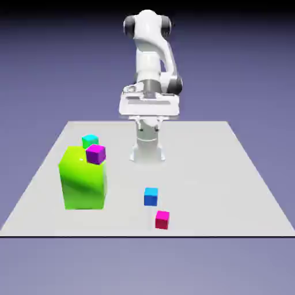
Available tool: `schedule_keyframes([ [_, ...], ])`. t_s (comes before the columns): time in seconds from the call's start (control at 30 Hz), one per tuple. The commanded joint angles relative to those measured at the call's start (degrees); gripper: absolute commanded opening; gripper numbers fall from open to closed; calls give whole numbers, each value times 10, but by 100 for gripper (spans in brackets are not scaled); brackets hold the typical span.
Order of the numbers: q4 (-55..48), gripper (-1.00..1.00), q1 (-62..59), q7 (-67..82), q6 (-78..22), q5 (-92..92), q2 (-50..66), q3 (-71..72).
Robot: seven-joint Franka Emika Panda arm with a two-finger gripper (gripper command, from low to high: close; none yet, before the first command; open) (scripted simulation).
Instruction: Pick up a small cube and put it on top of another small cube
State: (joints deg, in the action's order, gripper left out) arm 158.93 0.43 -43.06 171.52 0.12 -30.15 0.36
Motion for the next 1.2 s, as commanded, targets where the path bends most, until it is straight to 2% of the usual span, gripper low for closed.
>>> schedule_keyframes([
  [0.0, -17, 0, -2, -5, -21, 1, 21, 3],
  [1.03, -548, 0, -68, -159, -656, 33, 662, 95],
  [1.17, -504, 0, -63, -157, -582, 32, 693, 93],
])
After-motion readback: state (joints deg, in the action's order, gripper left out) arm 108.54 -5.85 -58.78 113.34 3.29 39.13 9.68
